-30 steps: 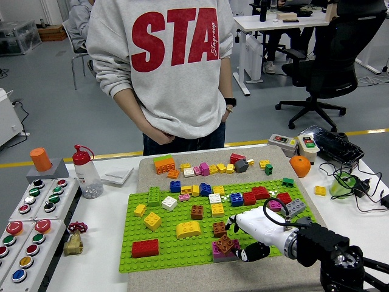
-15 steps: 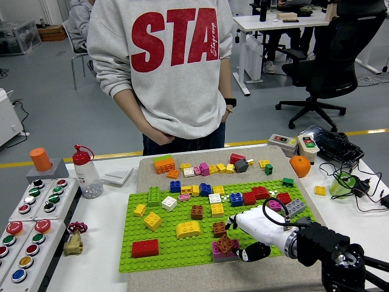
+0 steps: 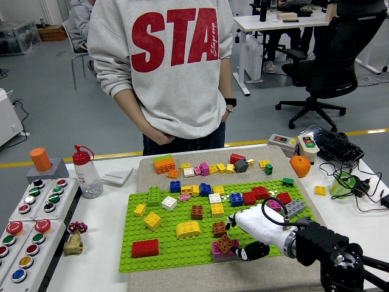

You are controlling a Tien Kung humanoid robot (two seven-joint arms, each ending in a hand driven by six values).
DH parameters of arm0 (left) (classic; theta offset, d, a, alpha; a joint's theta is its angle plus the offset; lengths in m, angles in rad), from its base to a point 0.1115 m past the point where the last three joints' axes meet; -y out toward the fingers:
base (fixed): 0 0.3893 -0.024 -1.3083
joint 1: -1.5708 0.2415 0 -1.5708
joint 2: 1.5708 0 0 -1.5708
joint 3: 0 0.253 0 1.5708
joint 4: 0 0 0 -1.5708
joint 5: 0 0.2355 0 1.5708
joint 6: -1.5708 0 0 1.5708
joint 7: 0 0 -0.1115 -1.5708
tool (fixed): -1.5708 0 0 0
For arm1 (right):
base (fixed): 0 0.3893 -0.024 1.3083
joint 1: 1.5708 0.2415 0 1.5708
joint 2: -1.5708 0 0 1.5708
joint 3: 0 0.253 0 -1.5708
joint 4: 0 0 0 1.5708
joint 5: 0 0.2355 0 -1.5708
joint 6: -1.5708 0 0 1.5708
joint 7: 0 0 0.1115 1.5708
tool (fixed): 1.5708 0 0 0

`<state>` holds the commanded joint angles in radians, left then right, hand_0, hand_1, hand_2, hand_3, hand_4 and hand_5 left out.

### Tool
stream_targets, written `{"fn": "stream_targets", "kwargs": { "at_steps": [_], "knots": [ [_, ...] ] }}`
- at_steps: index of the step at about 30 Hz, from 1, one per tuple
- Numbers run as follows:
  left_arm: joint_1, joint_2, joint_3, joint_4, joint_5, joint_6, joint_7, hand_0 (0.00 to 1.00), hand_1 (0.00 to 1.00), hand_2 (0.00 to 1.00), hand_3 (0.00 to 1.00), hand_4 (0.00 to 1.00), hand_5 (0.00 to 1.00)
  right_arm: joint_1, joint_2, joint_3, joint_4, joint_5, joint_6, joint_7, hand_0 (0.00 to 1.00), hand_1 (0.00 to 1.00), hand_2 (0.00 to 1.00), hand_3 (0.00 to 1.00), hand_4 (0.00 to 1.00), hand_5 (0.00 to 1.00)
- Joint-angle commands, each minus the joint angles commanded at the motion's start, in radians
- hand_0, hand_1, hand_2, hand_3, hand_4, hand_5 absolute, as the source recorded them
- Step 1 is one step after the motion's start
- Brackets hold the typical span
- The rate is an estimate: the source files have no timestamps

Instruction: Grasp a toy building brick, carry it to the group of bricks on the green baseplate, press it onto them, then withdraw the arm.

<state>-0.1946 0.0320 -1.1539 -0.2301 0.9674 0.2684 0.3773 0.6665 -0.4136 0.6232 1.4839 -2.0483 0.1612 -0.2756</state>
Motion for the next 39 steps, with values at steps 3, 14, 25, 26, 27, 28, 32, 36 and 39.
{"fn": "stream_targets", "kwargs": {
  "at_steps": [3,14,25,26,27,28,32,36,39],
  "knots": [
    [0.000,0.000,-0.001,0.000,0.001,0.000,0.000,0.629,0.592,0.604,0.398,0.331,0.963,0.000,0.000,-0.001,0.001,-0.001,-0.003,0.002,0.634,0.679,0.814,0.670,0.694,0.375],
    [0.002,-0.001,-0.003,-0.001,0.006,0.000,0.003,0.629,0.592,0.604,0.397,0.331,0.964,-0.002,0.001,-0.008,0.004,0.002,0.008,0.011,0.651,0.717,0.859,0.670,0.691,0.371],
    [0.005,-0.002,-0.006,-0.002,0.010,0.001,0.006,0.629,0.593,0.604,0.398,0.336,0.966,-0.003,0.005,-0.012,-0.002,0.001,0.005,0.009,0.643,0.720,0.862,0.667,0.686,0.369],
    [0.006,-0.002,-0.006,-0.002,0.011,0.001,0.006,0.629,0.593,0.604,0.398,0.336,0.966,-0.003,0.005,-0.012,-0.002,0.001,0.005,0.008,0.643,0.720,0.862,0.667,0.686,0.369],
    [0.006,-0.002,-0.006,-0.002,0.011,0.001,0.006,0.629,0.593,0.604,0.398,0.336,0.966,-0.003,0.005,-0.012,-0.002,0.001,0.004,0.008,0.643,0.720,0.862,0.667,0.686,0.369],
    [0.006,-0.002,-0.006,-0.002,0.010,0.001,0.006,0.629,0.593,0.604,0.398,0.336,0.966,-0.004,0.005,-0.011,-0.002,0.000,0.004,0.007,0.643,0.720,0.862,0.667,0.686,0.369],
    [0.006,-0.002,-0.004,-0.002,0.008,0.000,0.005,0.629,0.593,0.605,0.398,0.334,0.964,-0.003,0.004,-0.009,-0.001,0.000,0.003,0.006,0.648,0.718,0.862,0.664,0.684,0.368],
    [0.005,-0.001,-0.002,-0.001,0.006,0.000,0.004,0.629,0.592,0.604,0.398,0.335,0.965,-0.002,0.005,-0.008,0.000,0.001,0.003,0.006,0.646,0.717,0.860,0.664,0.681,0.366],
    [0.004,-0.001,-0.001,-0.001,0.004,0.000,0.003,0.629,0.592,0.604,0.398,0.335,0.965,-0.002,0.005,-0.007,0.002,0.003,0.002,0.007,0.646,0.717,0.860,0.664,0.681,0.366]
  ]
}}
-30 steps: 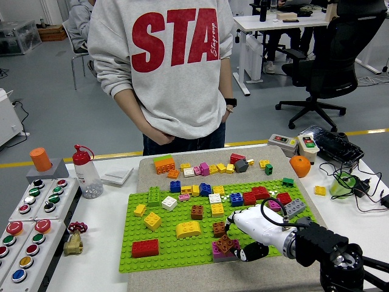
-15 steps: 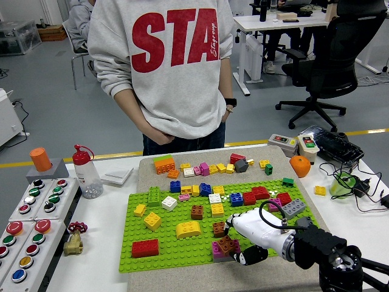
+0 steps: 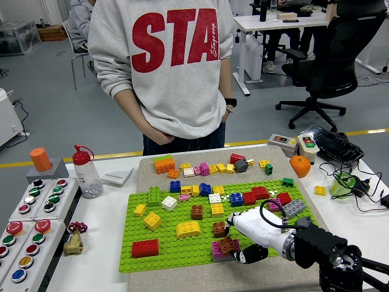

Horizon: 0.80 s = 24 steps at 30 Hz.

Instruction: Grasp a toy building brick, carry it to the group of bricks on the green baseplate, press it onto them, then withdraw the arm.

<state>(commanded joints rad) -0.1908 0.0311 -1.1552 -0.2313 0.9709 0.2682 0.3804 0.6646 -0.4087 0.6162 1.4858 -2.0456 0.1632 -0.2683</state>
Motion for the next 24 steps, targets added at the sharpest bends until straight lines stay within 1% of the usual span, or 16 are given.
{"fn": "stream_targets", "kwargs": {
  "at_steps": [14,24],
  "knots": [
    [-0.003,0.001,0.002,0.001,-0.003,0.000,-0.002,0.629,0.594,0.604,0.398,0.335,0.966,0.004,0.009,-0.011,0.000,-0.003,0.010,0.004,0.652,0.719,0.866,0.674,0.678,0.364],
    [-0.005,0.002,0.002,0.000,-0.003,0.000,-0.002,0.629,0.594,0.604,0.397,0.336,0.966,0.007,0.021,-0.011,-0.006,-0.005,0.004,0.006,0.652,0.721,0.867,0.678,0.678,0.364]
  ]
}}
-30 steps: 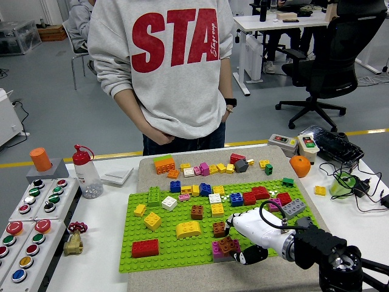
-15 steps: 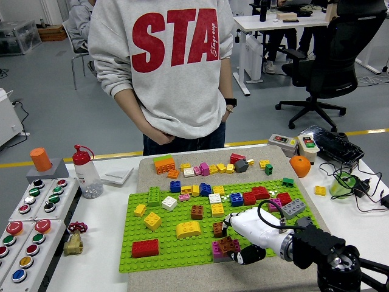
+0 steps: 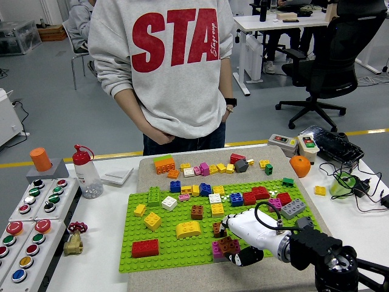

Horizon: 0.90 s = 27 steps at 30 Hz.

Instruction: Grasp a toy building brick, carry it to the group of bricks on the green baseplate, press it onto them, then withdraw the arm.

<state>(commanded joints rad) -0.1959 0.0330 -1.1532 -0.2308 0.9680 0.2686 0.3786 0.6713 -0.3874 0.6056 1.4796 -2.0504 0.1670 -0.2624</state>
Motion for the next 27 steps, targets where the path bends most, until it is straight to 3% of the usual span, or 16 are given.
{"fn": "stream_targets", "kwargs": {
  "at_steps": [27],
  "knots": [
    [0.002,-0.002,-0.003,-0.001,0.006,0.000,0.004,0.629,0.593,0.605,0.397,0.336,0.965,0.002,0.019,0.007,-0.036,0.002,-0.011,0.002,0.650,0.722,0.871,0.693,0.672,0.360]
  ]
}}
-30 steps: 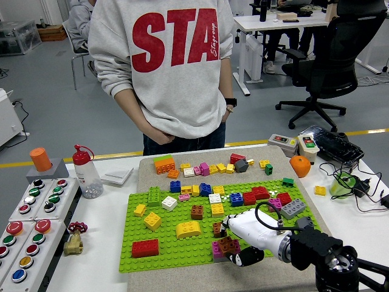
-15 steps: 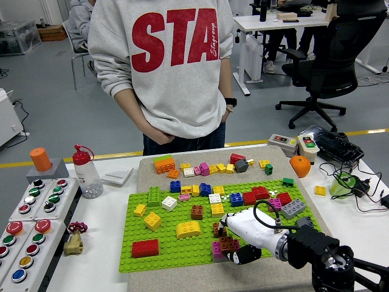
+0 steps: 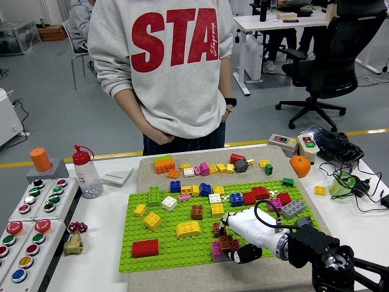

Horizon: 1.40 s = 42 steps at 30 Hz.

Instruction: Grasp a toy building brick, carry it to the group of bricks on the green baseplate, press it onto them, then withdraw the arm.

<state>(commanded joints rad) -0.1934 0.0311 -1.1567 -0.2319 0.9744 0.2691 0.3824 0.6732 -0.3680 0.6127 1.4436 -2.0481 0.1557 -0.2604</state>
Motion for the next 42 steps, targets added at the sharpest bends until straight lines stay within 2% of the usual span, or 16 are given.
{"fn": "stream_targets", "kwargs": {
  "at_steps": [17,18,23,24,27,32,35,36,41,42],
  "knots": [
    [0.004,0.000,-0.004,-0.001,0.004,0.000,0.001,0.629,0.593,0.605,0.396,0.334,0.965,-0.012,-0.012,0.006,0.041,0.000,0.009,0.013,0.652,0.723,0.874,0.729,0.672,0.357],
    [0.004,0.000,-0.004,-0.001,0.004,0.000,0.001,0.628,0.592,0.606,0.396,0.332,0.965,-0.013,-0.012,0.006,0.041,0.000,0.009,0.014,0.657,0.728,0.898,0.779,0.678,0.354],
    [0.002,0.000,-0.004,0.000,0.003,-0.001,0.000,0.628,0.592,0.606,0.396,0.332,0.965,-0.018,-0.015,0.010,0.050,0.000,0.004,0.017,0.657,0.728,0.898,0.779,0.678,0.354],
    [0.001,0.000,-0.004,0.000,0.003,-0.001,0.000,0.628,0.593,0.606,0.396,0.331,0.962,-0.018,-0.016,0.011,0.053,0.000,0.002,0.018,0.660,0.734,0.920,0.853,0.681,0.353],
    [0.000,0.000,-0.004,0.000,0.002,-0.001,0.000,0.628,0.593,0.606,0.396,0.331,0.962,-0.020,-0.019,0.016,0.064,0.003,-0.008,0.018,0.660,0.734,0.920,0.853,0.681,0.353],
    [-0.001,0.001,-0.004,0.000,0.004,-0.002,0.000,0.628,0.592,0.606,0.396,0.332,0.962,-0.031,-0.028,0.029,0.089,0.002,-0.041,0.020,0.697,0.751,0.928,0.895,0.683,0.357],
    [-0.001,0.001,-0.004,0.000,0.003,-0.002,-0.001,0.628,0.592,0.606,0.396,0.332,0.962,-0.045,-0.049,0.029,0.119,-0.007,-0.082,0.016,0.697,0.751,0.928,0.895,0.683,0.357],
    [-0.001,0.001,-0.004,0.001,0.003,-0.002,-0.001,0.628,0.593,0.606,0.395,0.332,0.963,-0.049,-0.057,0.026,0.129,-0.011,-0.099,0.014,0.706,0.735,0.824,0.799,0.666,0.385],
    [-0.002,0.001,-0.006,0.001,0.007,-0.002,-0.001,0.628,0.593,0.606,0.395,0.332,0.963,-0.065,-0.093,0.008,0.167,-0.036,-0.186,0.009,0.706,0.735,0.824,0.799,0.666,0.385],
    [-0.002,0.001,-0.007,0.001,0.007,-0.002,-0.001,0.628,0.593,0.606,0.396,0.333,0.963,-0.069,-0.102,0.007,0.175,-0.044,-0.207,0.016,0.658,0.680,0.692,0.684,0.609,0.394]
  ]
}}
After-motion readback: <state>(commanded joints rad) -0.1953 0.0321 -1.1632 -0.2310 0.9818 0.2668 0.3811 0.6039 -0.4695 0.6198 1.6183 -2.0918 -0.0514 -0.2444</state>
